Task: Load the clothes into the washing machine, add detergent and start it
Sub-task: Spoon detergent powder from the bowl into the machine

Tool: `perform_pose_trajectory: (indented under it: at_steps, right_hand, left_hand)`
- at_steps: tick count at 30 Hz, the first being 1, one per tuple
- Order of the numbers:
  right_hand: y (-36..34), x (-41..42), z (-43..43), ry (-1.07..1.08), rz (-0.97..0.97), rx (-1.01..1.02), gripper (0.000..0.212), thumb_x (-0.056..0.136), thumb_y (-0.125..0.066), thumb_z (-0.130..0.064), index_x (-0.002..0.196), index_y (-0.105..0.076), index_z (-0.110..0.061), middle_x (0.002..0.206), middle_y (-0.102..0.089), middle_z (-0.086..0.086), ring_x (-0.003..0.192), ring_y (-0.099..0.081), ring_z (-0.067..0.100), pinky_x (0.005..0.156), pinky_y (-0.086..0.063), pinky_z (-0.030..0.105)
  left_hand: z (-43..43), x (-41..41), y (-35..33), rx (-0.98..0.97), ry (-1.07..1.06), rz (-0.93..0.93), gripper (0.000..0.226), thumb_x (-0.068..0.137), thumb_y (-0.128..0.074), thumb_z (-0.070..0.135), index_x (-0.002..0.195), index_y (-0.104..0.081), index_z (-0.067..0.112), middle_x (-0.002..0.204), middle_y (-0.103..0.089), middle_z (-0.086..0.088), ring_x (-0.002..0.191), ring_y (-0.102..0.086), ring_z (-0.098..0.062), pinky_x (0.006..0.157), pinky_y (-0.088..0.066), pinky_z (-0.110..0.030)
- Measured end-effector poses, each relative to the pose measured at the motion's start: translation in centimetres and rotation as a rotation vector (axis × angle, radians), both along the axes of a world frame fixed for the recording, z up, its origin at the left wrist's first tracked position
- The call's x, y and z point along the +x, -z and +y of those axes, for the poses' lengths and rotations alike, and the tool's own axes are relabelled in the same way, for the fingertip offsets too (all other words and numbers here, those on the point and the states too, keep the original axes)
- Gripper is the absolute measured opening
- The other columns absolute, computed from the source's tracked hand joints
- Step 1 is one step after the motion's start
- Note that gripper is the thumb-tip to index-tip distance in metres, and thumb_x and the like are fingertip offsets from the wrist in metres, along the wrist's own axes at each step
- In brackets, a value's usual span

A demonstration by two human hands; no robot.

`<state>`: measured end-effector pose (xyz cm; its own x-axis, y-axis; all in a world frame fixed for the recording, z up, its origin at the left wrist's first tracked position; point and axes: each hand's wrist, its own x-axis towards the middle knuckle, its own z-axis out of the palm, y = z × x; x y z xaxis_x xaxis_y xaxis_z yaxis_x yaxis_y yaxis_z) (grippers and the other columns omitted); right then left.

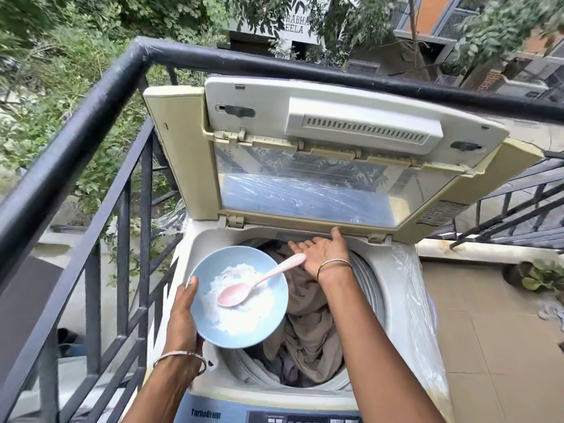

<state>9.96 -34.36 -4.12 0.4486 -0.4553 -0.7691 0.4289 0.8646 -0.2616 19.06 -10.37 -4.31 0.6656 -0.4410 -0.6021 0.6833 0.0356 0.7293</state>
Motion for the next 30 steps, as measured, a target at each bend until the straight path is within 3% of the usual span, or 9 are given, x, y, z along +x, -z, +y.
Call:
perform_pose_trajectory:
  at_steps: [4, 7, 10, 13, 16, 20, 23, 27, 30]
  right_hand:
    - [0.4, -0.8, 0.0, -0.021, 0.026, -0.018, 0.083, 0.097, -0.031, -0.059, 0.153, 0.005, -0.009, 0.162, 0.005, 0.015, 0.151, -0.002, 0.033, 0.122, -0.011, 0.053]
    - [1.0, -2.0, 0.6, -0.154, 0.123, -0.072, 0.078, 0.098, -0.03, -0.057, 0.154, -0.011, -0.007, 0.16, -0.018, 0.018, 0.146, -0.026, 0.034, 0.119, -0.022, 0.05]
    - [1.4, -4.1, 2.5, -0.255, 0.264, -0.101, 0.046, 0.1, -0.041, -0.043, 0.126, -0.051, -0.007, 0.134, -0.055, 0.019, 0.114, -0.058, 0.033, 0.09, -0.049, 0.042]
    - [0.9, -7.1, 5.7, -0.311, 0.325, -0.144, 0.034, 0.099, -0.044, -0.038, 0.103, -0.062, -0.01, 0.098, -0.068, 0.011, 0.085, -0.063, 0.023, 0.07, -0.049, 0.033]
    - [0.7, -10.4, 9.0, -0.268, 0.258, -0.135, 0.043, 0.096, -0.047, -0.047, 0.105, -0.066, -0.01, 0.096, -0.07, 0.01, 0.088, -0.064, 0.025, 0.079, -0.05, 0.034]
    - [-0.4, -14.3, 11.9, -0.248, 0.057, -0.147, 0.062, 0.096, -0.035, -0.059, 0.124, -0.064, -0.011, 0.126, -0.065, 0.015, 0.118, -0.06, 0.033, 0.106, -0.042, 0.048]
    - [-1.9, -17.1, 12.6, -0.265, -0.053, -0.209, 0.067, 0.095, -0.029, -0.065, 0.13, -0.061, -0.018, 0.13, -0.063, 0.016, 0.117, -0.061, 0.035, 0.102, -0.044, 0.053]
    - [-3.8, -22.3, 13.2, -0.203, -0.065, -0.293, 0.068, 0.095, -0.032, -0.065, 0.134, -0.057, -0.015, 0.133, -0.06, 0.018, 0.123, -0.057, 0.037, 0.105, -0.041, 0.056]
    - [-4.6, -27.9, 13.3, -0.135, -0.048, -0.355, 0.068, 0.096, -0.032, -0.061, 0.139, -0.052, -0.011, 0.137, -0.057, 0.018, 0.128, -0.053, 0.035, 0.11, -0.037, 0.053]
  left_hand:
    - [-0.1, 0.1, -0.2, 0.013, -0.004, 0.011, 0.038, 0.093, -0.051, 0.039, 0.124, -0.056, 0.018, 0.122, -0.062, -0.011, 0.112, -0.059, -0.035, 0.098, -0.046, -0.054]
    - [-0.2, -0.1, -0.5, -0.002, 0.004, 0.004, 0.051, 0.089, -0.058, 0.044, 0.131, -0.053, 0.016, 0.13, -0.06, -0.016, 0.117, -0.059, -0.037, 0.102, -0.043, -0.059]
    - [-0.2, -0.8, -0.9, -0.011, 0.046, -0.027, 0.07, 0.077, -0.063, 0.056, 0.133, -0.052, 0.016, 0.132, -0.059, -0.016, 0.118, -0.059, -0.038, 0.101, -0.043, -0.06]
    - [-0.3, -1.9, 0.6, -0.014, 0.055, -0.043, 0.089, 0.066, -0.068, 0.07, 0.139, -0.046, 0.024, 0.145, -0.049, -0.008, 0.128, -0.051, -0.031, 0.107, -0.038, -0.058]
    - [-0.7, -4.2, -0.8, -0.007, 0.117, -0.04, 0.087, 0.065, -0.069, 0.07, 0.136, -0.049, 0.022, 0.143, -0.051, -0.007, 0.127, -0.052, -0.029, 0.108, -0.039, -0.055]
    - [-0.8, -8.1, -2.5, -0.028, 0.187, -0.077, 0.064, 0.072, -0.067, 0.064, 0.123, -0.059, 0.025, 0.129, -0.062, -0.009, 0.116, -0.06, -0.03, 0.103, -0.044, -0.055]
    - [-0.5, -11.4, -3.0, -0.052, 0.219, -0.113, 0.044, 0.084, -0.06, 0.052, 0.121, -0.059, 0.026, 0.125, -0.064, -0.01, 0.112, -0.063, -0.031, 0.099, -0.048, -0.053]
    - [-1.0, -16.6, -4.5, -0.096, 0.258, -0.129, 0.047, 0.081, -0.063, 0.051, 0.121, -0.059, 0.027, 0.128, -0.063, -0.012, 0.116, -0.06, -0.036, 0.101, -0.045, -0.059]
    - [-1.8, -21.8, -5.4, -0.108, 0.274, -0.134, 0.042, 0.08, -0.062, 0.045, 0.116, -0.062, 0.021, 0.123, -0.064, -0.016, 0.109, -0.062, -0.035, 0.09, -0.05, -0.049]
